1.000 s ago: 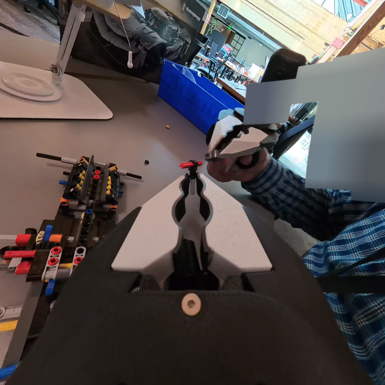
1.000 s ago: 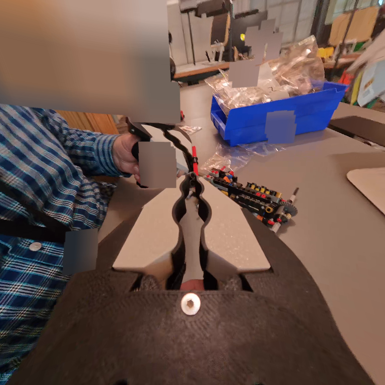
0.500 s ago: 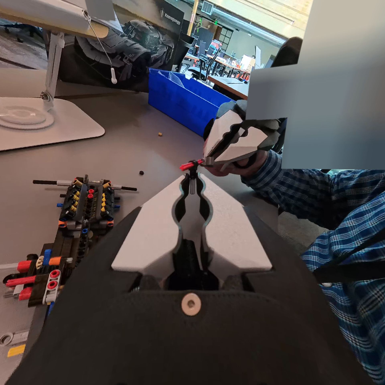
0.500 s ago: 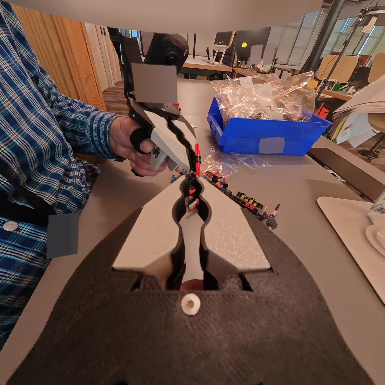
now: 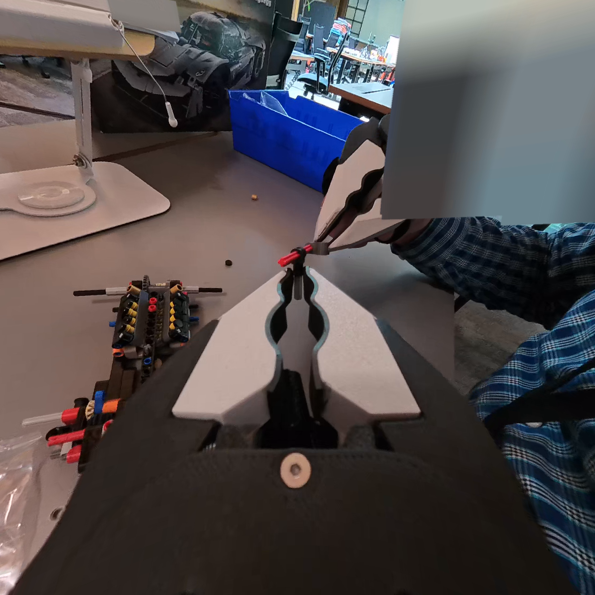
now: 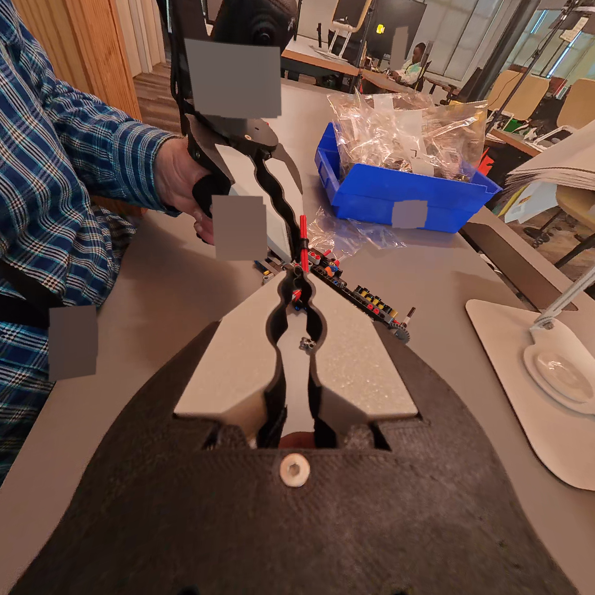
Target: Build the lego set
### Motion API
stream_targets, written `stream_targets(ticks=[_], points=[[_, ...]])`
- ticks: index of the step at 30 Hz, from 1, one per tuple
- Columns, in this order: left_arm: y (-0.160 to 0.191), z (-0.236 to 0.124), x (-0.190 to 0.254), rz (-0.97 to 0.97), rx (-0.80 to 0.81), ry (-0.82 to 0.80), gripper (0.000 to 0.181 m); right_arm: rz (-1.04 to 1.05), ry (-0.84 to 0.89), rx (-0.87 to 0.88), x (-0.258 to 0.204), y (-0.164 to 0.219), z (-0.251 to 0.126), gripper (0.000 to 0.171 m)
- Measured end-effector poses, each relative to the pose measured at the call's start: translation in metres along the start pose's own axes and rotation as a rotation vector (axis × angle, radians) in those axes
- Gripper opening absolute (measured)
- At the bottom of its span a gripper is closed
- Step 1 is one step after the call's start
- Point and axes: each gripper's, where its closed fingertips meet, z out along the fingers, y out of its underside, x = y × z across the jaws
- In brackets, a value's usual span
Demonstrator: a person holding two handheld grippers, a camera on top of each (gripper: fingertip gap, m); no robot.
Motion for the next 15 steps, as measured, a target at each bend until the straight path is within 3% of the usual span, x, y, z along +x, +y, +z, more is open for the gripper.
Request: stream_targets(ticks=[15], points=[[0.0084,0.0003,0.0007,0.125,-0.091,-0.022,0.005,-0.096,-0.01,-0.077,-0.0046,0.0032,0.0032,0.001]])
